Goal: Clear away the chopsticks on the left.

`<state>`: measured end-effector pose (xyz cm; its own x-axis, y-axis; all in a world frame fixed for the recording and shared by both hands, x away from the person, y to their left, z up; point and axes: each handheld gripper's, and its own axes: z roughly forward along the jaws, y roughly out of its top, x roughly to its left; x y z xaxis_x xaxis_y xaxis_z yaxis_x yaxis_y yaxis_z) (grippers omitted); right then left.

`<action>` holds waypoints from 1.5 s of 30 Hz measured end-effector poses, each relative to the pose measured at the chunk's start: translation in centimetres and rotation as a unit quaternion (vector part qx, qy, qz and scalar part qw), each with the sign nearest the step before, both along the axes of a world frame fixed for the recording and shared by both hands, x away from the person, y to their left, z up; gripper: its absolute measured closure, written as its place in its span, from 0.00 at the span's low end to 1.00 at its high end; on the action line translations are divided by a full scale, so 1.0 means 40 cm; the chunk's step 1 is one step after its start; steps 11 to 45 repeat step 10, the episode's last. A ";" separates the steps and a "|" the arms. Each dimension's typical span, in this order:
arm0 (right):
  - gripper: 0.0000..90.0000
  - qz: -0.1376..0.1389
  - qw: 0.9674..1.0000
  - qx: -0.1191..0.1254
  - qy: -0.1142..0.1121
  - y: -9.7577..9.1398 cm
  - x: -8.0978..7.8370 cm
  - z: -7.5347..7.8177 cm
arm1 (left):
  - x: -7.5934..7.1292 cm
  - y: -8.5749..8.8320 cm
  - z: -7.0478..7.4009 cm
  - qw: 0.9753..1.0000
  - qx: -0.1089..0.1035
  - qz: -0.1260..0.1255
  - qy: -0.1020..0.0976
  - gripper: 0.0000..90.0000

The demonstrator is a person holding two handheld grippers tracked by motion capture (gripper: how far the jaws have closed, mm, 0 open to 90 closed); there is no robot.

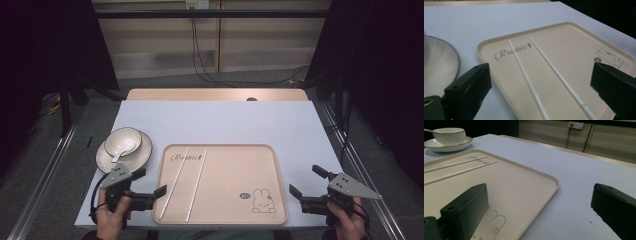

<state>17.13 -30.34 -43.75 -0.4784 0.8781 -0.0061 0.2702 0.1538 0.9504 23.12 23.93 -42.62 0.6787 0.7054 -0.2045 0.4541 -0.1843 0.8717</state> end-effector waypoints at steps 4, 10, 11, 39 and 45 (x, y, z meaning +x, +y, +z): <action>0.01 0.000 1.000 0.001 0.001 -0.002 0.000 0.000 | -0.011 0.062 -0.015 0.998 0.002 0.038 -0.042 0.02; 0.01 -0.002 1.000 -0.001 0.000 -0.003 0.002 -0.001 | -0.006 0.084 -0.014 0.996 -0.007 0.068 -0.060 0.02; 0.01 -0.002 1.000 -0.001 0.000 -0.003 0.002 -0.001 | -0.006 0.084 -0.014 0.996 -0.007 0.068 -0.060 0.02; 0.01 -0.002 1.000 -0.001 0.000 -0.003 0.002 -0.001 | -0.006 0.084 -0.014 0.996 -0.007 0.068 -0.060 0.02; 0.01 -0.002 1.000 -0.001 0.000 -0.003 0.002 -0.001 | -0.006 0.084 -0.014 0.996 -0.007 0.068 -0.060 0.02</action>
